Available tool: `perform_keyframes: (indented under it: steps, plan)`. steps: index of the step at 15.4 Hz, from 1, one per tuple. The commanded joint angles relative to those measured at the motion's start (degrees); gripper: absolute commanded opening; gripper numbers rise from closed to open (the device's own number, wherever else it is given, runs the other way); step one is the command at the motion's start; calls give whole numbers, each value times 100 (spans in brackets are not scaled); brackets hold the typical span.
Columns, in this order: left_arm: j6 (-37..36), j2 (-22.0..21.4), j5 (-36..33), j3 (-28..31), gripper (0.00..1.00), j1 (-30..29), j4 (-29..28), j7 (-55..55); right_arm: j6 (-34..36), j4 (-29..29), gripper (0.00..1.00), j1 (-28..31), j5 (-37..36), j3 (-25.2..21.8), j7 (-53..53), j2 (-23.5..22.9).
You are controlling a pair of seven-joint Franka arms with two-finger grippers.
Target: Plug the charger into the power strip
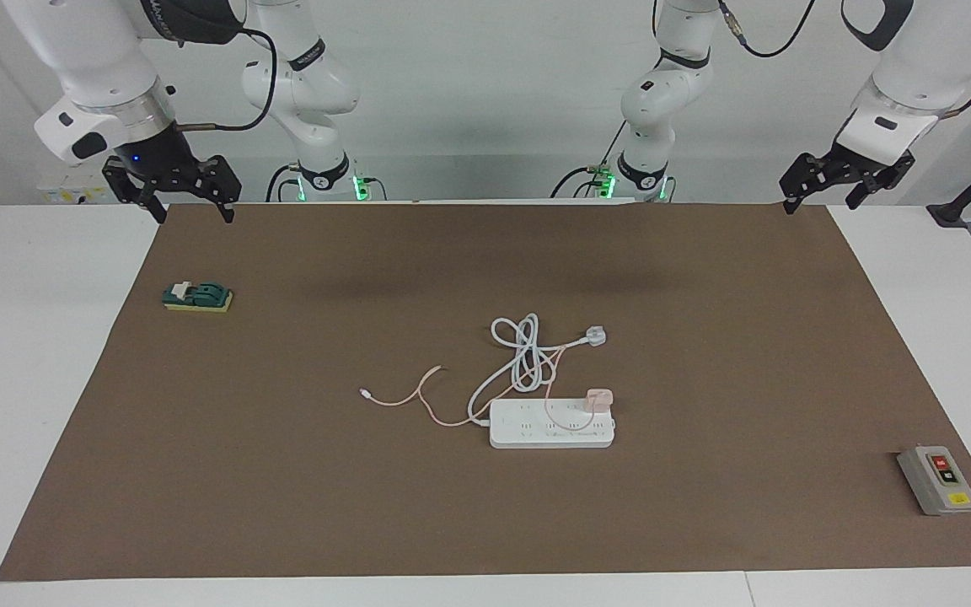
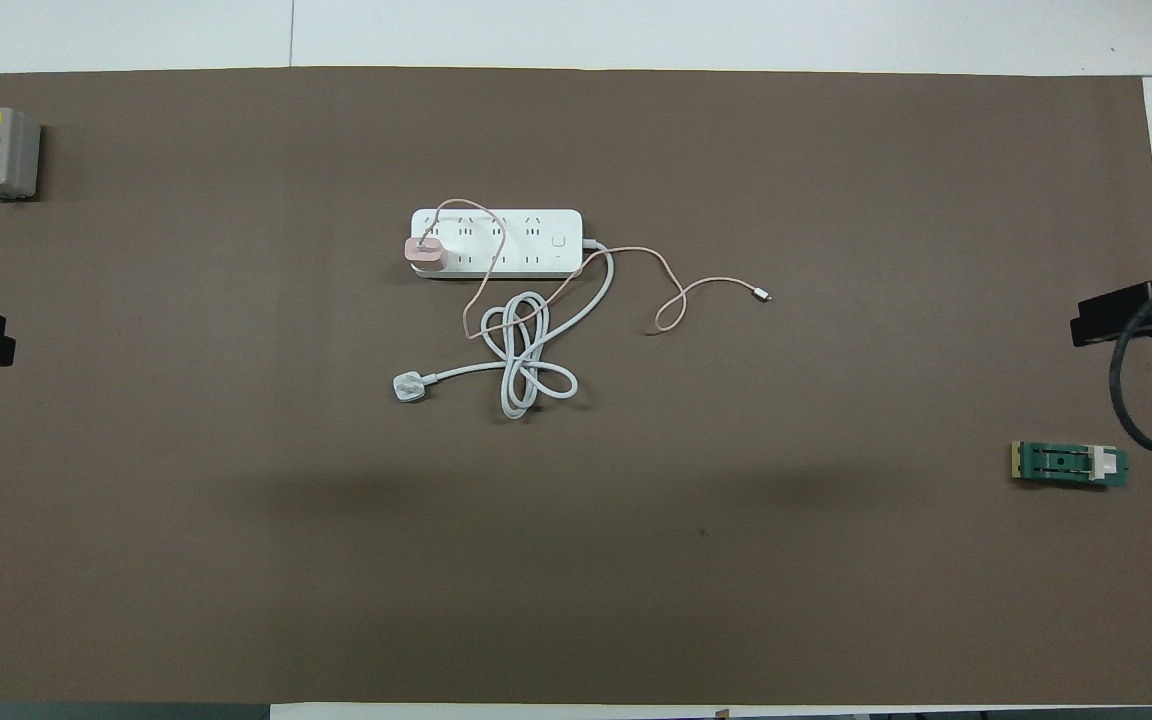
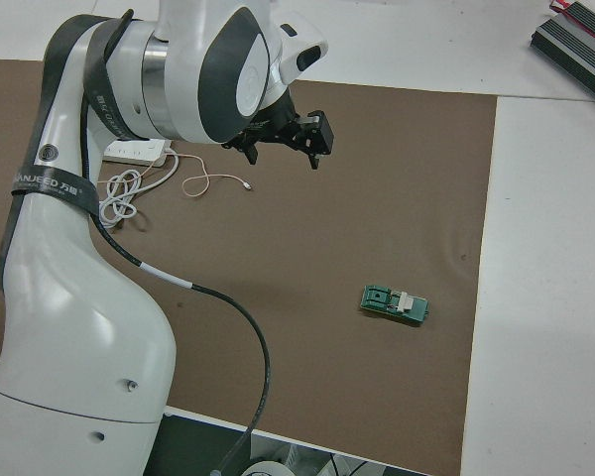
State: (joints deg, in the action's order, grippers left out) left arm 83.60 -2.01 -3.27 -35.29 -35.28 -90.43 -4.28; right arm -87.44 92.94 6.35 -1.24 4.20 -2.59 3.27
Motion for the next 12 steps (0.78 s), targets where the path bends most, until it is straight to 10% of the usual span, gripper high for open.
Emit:
perform_keyframes:
  steps: [1, 4, 12]
  plan:
    - [183, 313, 37, 327, 100, 536, -28, 94, 43, 110, 100, 50, 151, 54, 57, 113]
    - [209, 526, 89, 2732, 100, 2547, 236, 77, 43, 110, 100, 50, 151, 54, 57, 113]
    - [148, 526, 81, 2650, 100, 2561, 236, 103, 43, 110, 100, 41, 151, 63, 57, 113]
